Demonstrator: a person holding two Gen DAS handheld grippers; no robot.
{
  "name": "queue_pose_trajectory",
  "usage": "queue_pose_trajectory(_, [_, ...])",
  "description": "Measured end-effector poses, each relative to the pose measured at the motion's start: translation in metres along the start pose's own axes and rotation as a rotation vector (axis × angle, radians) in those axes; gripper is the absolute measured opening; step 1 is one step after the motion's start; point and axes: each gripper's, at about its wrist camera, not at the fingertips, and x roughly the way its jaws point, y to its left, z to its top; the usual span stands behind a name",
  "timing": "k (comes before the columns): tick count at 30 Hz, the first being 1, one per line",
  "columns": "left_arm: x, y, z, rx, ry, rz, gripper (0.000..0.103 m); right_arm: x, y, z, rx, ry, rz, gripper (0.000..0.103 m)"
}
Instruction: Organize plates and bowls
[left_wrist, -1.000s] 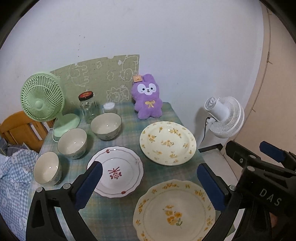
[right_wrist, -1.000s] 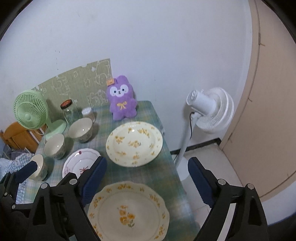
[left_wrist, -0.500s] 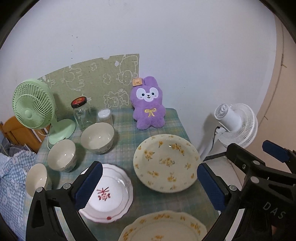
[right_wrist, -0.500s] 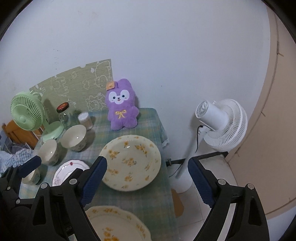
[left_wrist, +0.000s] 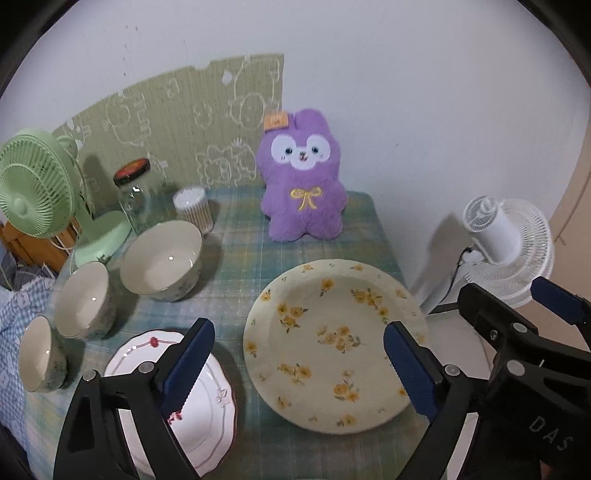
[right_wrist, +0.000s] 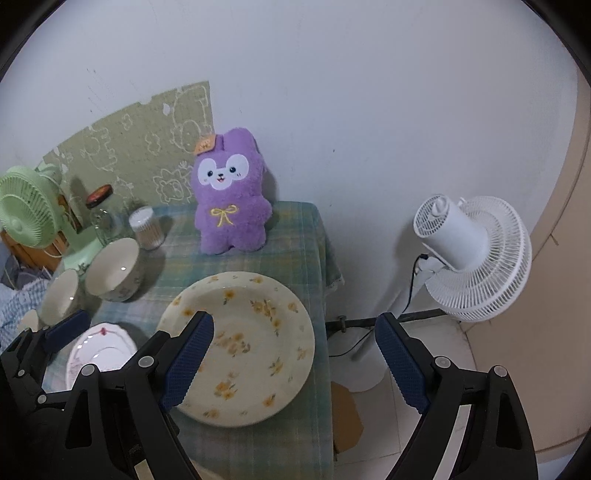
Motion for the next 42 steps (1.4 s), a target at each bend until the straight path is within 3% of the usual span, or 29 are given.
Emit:
queue_pose_trajectory(5, [0.037, -0.001, -0.001, 0.013, 0.024, 0.034, 0.089, 0.042, -0.005, -0.001, 0.012, 0.045, 0.007, 0.090])
queue_pose_trajectory(8, [0.060, 0.000, -0.004, 0.025, 0.056, 0.044, 0.080, 0.067, -0.005, -0.004, 0.008, 0.074, 0.005, 0.086])
queue_pose_trajectory(20, [0.119, 0.006, -0.018, 0.031, 0.149, 0.095, 0.074, 0.133, -0.001, -0.018, 0.030, 0.185, 0.014, 0.080])
queue_pose_trajectory(30, [0.126, 0.005, -0.015, 0.066, 0.142, 0.130, 0.074, 0.148, 0.005, -0.019, 0.044, 0.228, 0.041, 0.065])
queue_pose_trajectory(38, [0.129, 0.007, -0.016, 0.091, 0.150, 0.148, 0.069, 0.153, 0.011, -0.018, 0.025, 0.253, -0.012, 0.064])
queue_pose_trajectory(42, [0.138, 0.017, -0.017, 0.037, 0.201, 0.115, 0.070, 0.154, 0.005, -0.021, 0.068, 0.271, 0.002, 0.064])
